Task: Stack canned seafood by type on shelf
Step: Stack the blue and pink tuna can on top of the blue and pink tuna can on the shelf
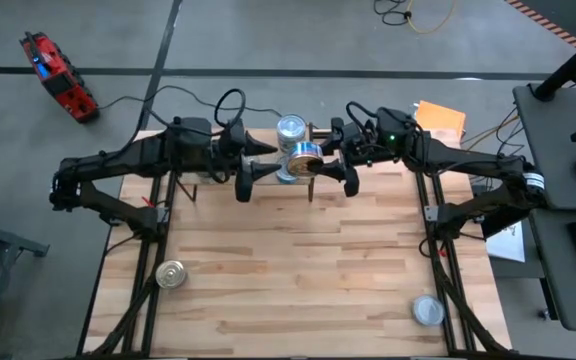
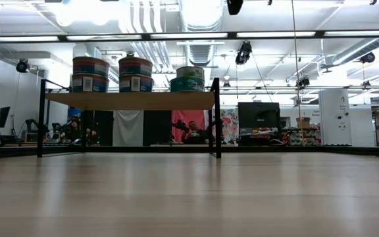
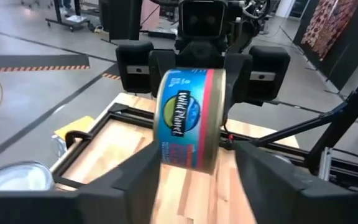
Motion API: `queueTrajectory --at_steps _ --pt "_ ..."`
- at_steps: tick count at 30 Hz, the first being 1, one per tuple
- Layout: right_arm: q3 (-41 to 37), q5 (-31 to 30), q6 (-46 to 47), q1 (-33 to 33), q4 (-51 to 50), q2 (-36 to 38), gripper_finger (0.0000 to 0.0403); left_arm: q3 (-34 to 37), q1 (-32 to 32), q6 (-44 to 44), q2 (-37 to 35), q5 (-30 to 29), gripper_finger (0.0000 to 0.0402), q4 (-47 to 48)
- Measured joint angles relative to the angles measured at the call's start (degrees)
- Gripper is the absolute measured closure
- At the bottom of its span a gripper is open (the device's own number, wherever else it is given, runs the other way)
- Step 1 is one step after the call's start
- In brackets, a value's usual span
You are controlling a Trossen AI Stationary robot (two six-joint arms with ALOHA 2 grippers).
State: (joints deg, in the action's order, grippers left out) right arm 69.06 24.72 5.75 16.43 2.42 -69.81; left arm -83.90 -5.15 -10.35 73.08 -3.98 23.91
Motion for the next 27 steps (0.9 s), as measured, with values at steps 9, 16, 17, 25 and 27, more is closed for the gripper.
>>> queueTrajectory --at_steps 9,16,17,25,27 --pt "0.04 1.36 -0.47 -0.04 3.56 -1.63 0.0223 0.07 -0.1 3.56 2.5 -0.02 0.0119 -2.4" --pt "0.11 4.64 0.67 -0.04 6.78 -3.05 0.0223 0.07 -0.96 4.37 2.97 -1.04 0.011 -4.34" --pt "0.1 4.91 0.77 -0.04 7.08 -3.25 0.0223 0.07 -0.97 4.71 2.97 -0.95 0.0112 -4.43" --pt "0.09 5.45 1.3 -0.04 9.41 -4.17 0.0223 0.07 -1.07 4.89 3.02 0.53 0.014 -4.63" --pt "0.09 5.33 1.3 -0.04 9.63 -4.18 0.0223 0.07 -1.07 4.86 3.01 0.64 0.0158 -4.62"
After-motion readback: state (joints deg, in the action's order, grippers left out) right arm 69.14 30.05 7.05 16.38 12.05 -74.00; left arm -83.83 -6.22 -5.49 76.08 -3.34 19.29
